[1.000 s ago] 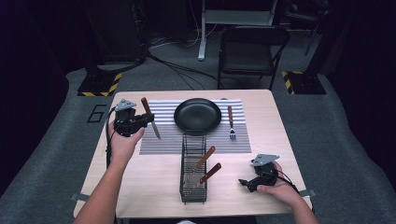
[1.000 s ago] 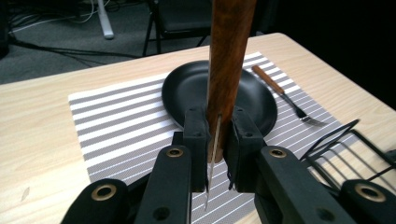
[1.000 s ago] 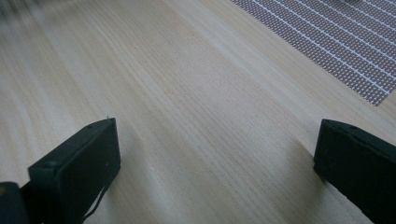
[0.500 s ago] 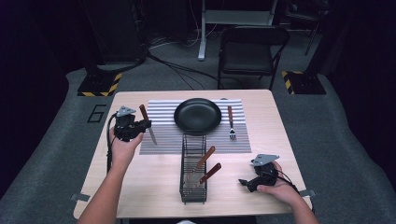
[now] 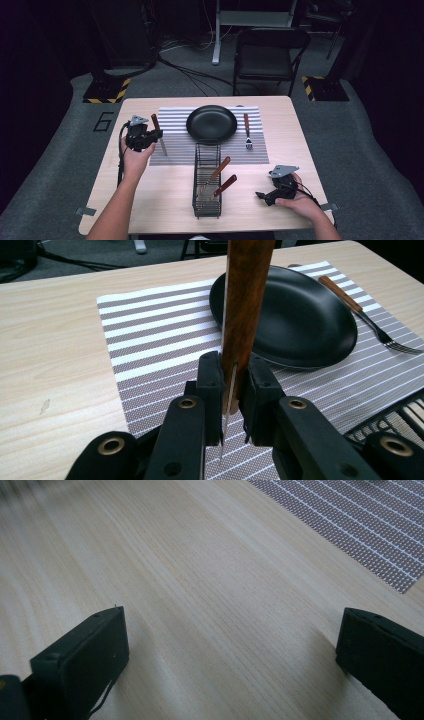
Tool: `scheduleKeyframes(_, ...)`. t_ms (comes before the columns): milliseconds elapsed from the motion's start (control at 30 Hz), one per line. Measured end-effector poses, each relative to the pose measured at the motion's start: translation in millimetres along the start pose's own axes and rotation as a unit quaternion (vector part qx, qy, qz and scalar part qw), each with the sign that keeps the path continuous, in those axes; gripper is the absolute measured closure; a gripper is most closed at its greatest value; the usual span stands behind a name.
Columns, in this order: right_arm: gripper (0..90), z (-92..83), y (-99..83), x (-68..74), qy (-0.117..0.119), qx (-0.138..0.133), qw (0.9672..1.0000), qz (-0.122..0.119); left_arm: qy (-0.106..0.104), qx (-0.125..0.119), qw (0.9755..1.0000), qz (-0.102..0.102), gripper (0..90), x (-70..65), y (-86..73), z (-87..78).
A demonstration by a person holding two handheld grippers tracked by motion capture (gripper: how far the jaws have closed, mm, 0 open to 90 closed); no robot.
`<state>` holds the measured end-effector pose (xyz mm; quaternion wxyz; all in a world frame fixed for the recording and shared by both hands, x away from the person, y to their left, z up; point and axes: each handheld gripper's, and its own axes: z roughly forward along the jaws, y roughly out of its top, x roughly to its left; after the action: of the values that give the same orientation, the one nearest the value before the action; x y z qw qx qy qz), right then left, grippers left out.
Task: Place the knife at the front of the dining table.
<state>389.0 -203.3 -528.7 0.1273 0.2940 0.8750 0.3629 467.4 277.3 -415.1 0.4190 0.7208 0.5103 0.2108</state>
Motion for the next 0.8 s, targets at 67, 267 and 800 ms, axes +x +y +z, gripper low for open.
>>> scheduleKeyframes(67,0.0,0.0,0.0,0.0,0.000,0.000,1.0000,0.000,0.001,0.001,1.0000,-0.003,79.9,0.9,-1.7,2.6)
scheduleKeyframes(267,0.0,0.2,0.2,0.6,-0.001,-0.001,1.0000,0.004,0.002,0.002,1.0000,-0.003,79.8,2.0,-3.4,9.3)
scheduleKeyframes(800,0.0,0.0,0.0,0.0,0.000,0.000,1.0000,0.000,0.010,-0.011,0.9996,-0.023,79.9,7.0,5.1,41.1)
